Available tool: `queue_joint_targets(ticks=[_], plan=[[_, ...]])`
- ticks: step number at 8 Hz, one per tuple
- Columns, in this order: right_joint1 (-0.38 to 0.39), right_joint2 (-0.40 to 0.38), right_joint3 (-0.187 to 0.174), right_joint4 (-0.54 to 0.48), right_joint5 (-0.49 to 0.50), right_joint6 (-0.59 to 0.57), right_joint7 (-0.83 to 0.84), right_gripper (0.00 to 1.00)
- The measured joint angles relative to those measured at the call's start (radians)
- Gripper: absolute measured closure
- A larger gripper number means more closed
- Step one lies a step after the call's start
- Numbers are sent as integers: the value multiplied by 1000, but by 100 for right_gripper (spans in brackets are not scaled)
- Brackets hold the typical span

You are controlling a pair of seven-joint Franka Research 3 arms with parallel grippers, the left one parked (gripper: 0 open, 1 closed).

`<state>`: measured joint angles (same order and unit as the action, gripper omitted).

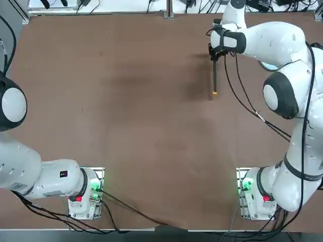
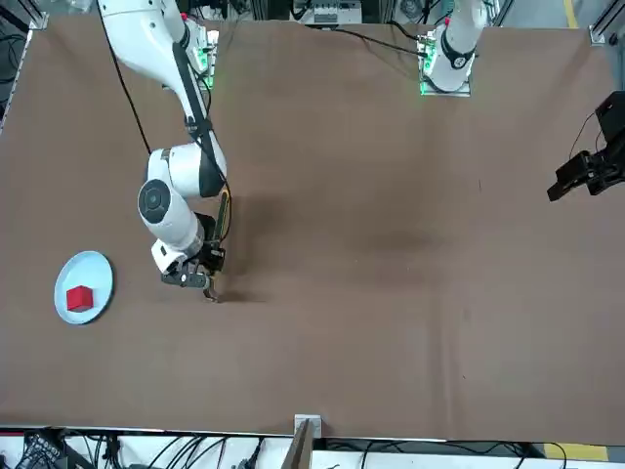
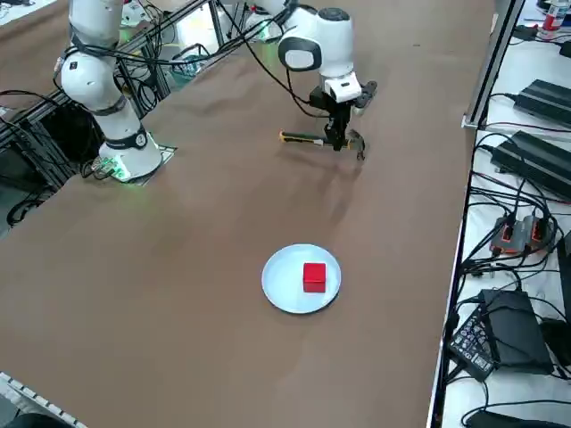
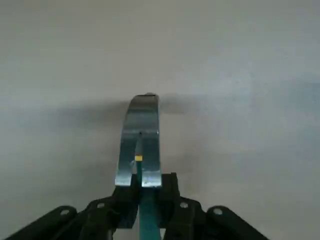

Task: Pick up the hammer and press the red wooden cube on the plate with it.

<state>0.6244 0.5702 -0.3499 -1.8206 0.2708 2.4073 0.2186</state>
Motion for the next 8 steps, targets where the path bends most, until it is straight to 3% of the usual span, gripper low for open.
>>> queue_joint_targets(ticks=[8], plan=[[-20,30,-9,-6,-20,1,-88,79]])
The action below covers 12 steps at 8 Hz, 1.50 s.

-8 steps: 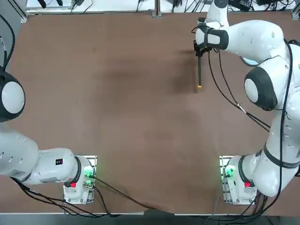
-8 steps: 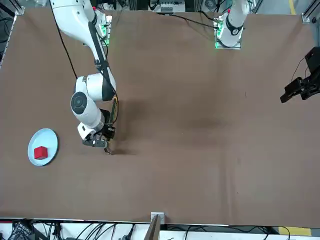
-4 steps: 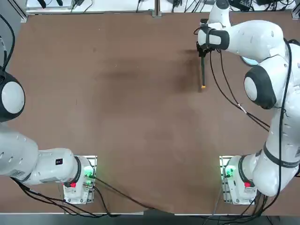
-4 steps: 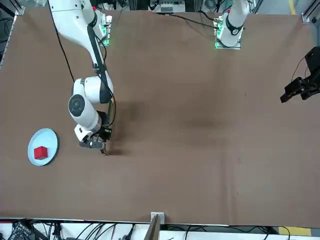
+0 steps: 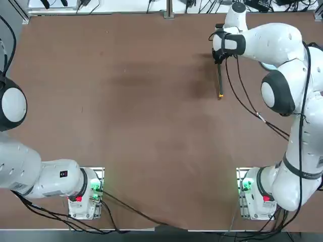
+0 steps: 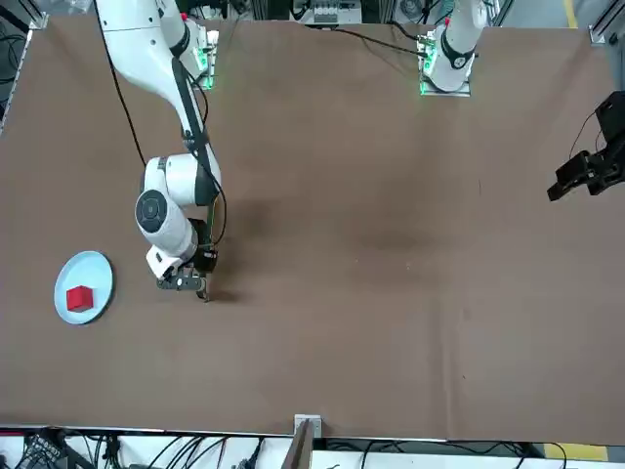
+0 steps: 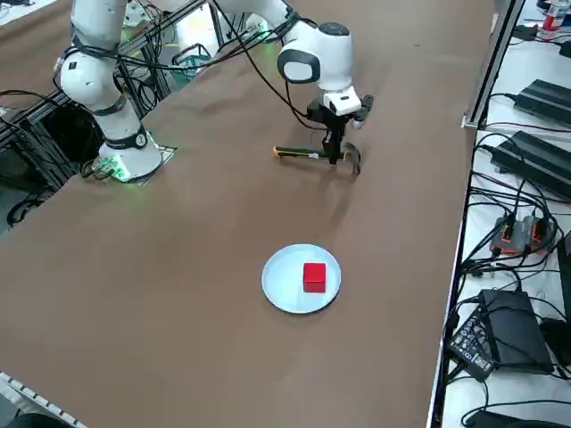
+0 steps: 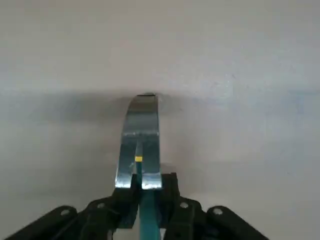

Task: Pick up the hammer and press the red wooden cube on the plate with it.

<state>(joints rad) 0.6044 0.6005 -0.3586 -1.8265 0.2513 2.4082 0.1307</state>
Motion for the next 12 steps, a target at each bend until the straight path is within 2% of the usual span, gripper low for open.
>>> queue_joint_targets(ticks=[1,2,5,6,8,12], plan=[[-1,0,0,0,0,0,0,78],[-2,0,0,0,0,0,-1,66],[-2,-10,-4,8,0,-1,-10,15],[-2,-28,-9,12,0,-9,-13,1],[0,-104,-44,31,-1,-79,-19,0],[-4,-330,-169,133,-82,-398,-160,0]])
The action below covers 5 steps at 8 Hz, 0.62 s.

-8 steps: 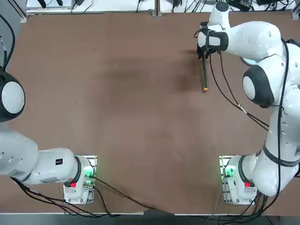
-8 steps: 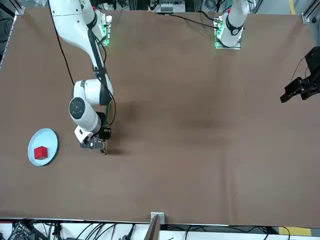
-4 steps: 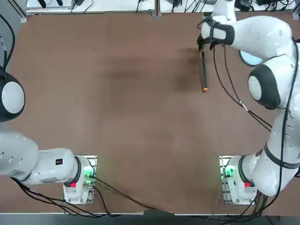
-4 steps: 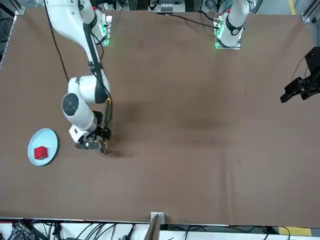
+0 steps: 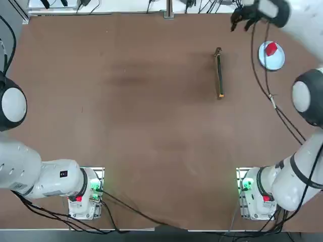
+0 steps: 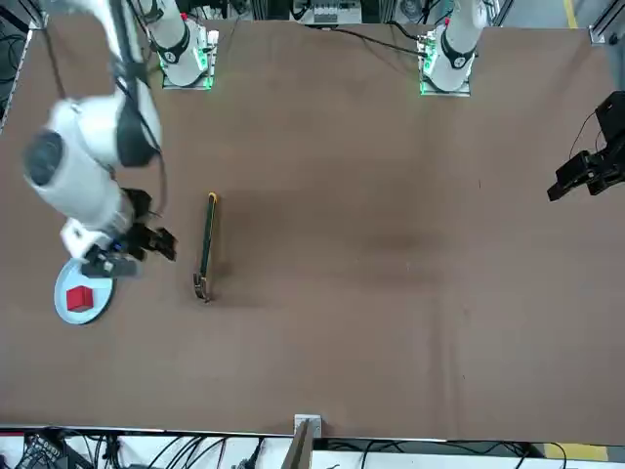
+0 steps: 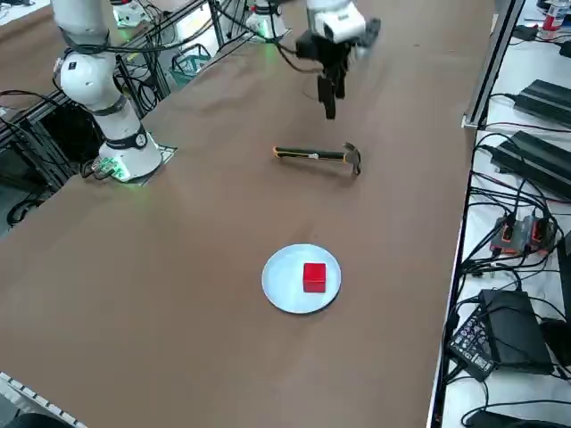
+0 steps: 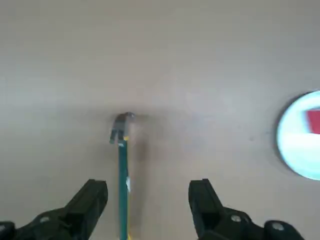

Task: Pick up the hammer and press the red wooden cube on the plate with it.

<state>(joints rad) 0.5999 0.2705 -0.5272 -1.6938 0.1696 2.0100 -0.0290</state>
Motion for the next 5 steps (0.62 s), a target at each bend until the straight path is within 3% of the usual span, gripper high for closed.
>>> queue_joint_targets(ticks=[3,4,5], plan=[[-7,-94,-35,31,-13,-104,-47,0],[-33,-115,-22,48,-30,-149,-47,0],[-110,-143,41,61,-64,-191,-47,0]])
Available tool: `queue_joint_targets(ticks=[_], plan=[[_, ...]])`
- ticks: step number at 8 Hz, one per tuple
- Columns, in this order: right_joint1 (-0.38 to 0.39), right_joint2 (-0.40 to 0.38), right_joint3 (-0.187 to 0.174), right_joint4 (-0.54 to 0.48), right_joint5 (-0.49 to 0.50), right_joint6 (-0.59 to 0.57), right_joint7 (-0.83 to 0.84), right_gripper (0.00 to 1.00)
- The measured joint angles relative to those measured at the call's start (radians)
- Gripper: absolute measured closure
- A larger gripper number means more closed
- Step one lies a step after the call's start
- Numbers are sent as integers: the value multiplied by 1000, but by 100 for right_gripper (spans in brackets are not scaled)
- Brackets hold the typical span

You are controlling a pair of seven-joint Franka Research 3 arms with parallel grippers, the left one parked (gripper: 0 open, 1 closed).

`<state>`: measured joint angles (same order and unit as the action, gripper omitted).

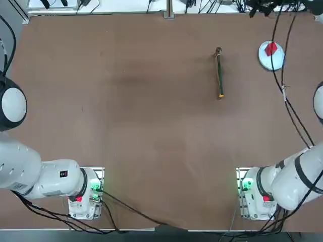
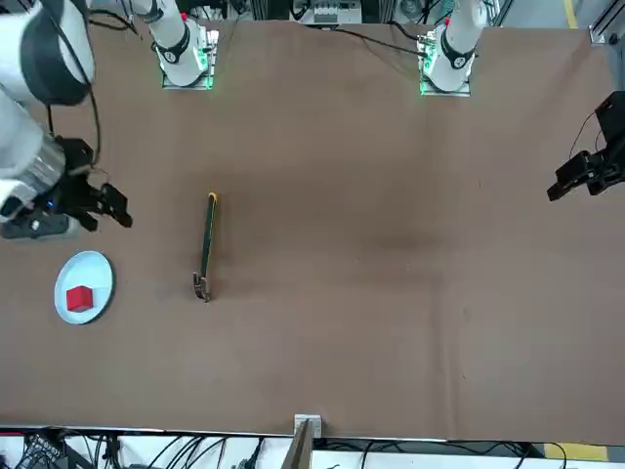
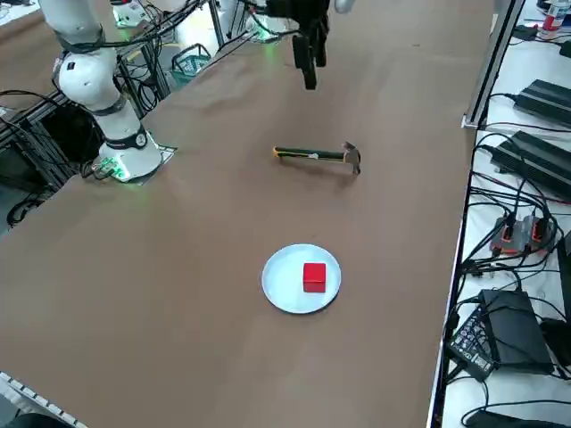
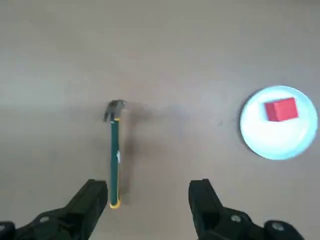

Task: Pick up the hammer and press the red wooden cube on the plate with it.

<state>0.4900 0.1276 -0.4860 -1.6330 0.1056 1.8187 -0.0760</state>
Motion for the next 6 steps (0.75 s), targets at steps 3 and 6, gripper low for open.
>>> queue_joint_targets(ticks=[3,6], plan=[[-335,-99,323,-2,-69,-122,0,0],[-449,-152,448,-30,-94,-174,1,0]])
